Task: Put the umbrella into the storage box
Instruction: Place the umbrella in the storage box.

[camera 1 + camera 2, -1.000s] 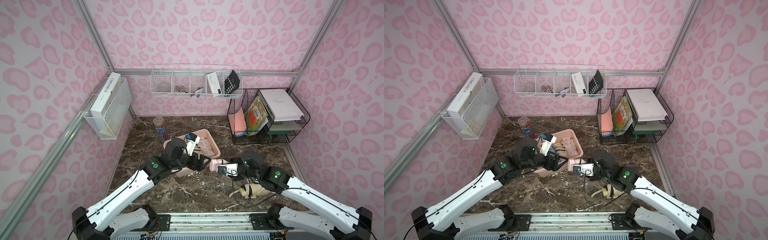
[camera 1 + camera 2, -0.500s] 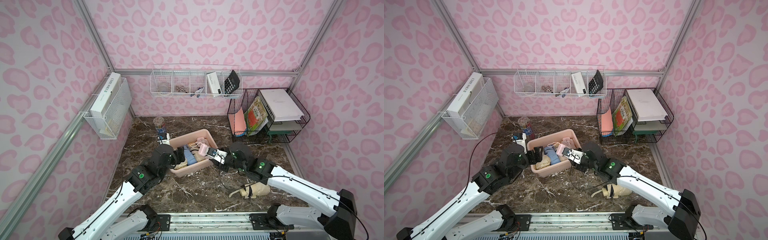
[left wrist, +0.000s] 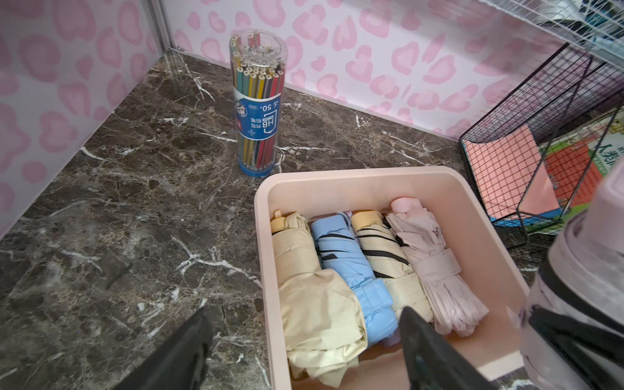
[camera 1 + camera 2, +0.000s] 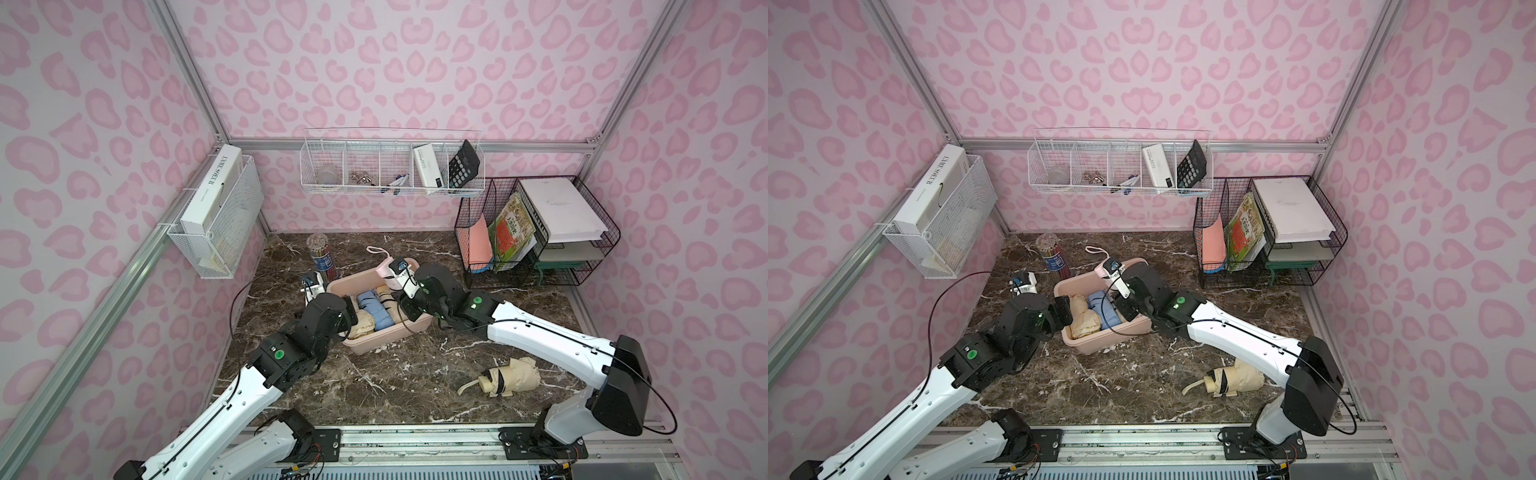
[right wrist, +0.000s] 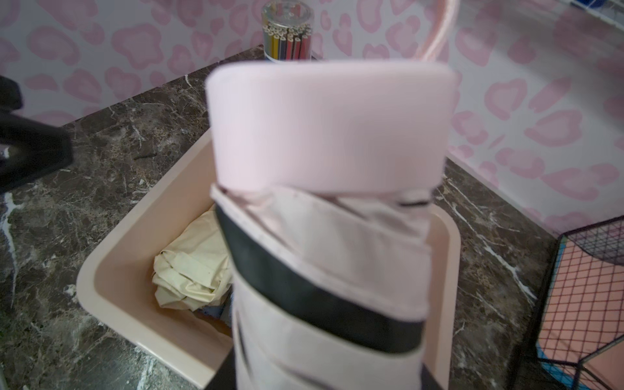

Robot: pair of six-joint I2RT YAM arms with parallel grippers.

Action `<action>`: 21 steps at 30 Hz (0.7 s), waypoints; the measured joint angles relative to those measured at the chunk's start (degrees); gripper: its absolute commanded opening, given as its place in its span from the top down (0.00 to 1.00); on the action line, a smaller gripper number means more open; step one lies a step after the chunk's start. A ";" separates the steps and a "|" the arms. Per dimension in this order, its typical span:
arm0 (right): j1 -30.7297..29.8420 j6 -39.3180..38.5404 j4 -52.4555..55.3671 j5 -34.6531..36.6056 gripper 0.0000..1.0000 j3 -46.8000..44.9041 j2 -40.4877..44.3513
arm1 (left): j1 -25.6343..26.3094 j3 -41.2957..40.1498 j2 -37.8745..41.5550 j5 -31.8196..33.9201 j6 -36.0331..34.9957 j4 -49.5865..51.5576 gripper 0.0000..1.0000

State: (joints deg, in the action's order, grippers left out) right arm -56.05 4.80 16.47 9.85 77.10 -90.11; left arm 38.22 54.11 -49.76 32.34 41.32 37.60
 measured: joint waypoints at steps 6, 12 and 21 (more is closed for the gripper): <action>0.28 5.40 6.58 2.93 0.69 7.85 -6.84 | -0.02 0.20 0.00 1.11 2.23 2.03 0.13; 1.70 9.44 12.83 4.83 0.69 13.79 -13.00 | -0.02 0.22 0.02 1.11 3.78 3.19 0.13; 4.59 13.60 21.09 6.86 0.66 20.96 -20.15 | -0.02 0.00 0.66 1.09 5.95 5.31 0.13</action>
State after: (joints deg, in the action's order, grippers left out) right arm -51.46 18.39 37.56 16.71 98.06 -110.26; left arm 38.20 54.11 -49.10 33.43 47.27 42.92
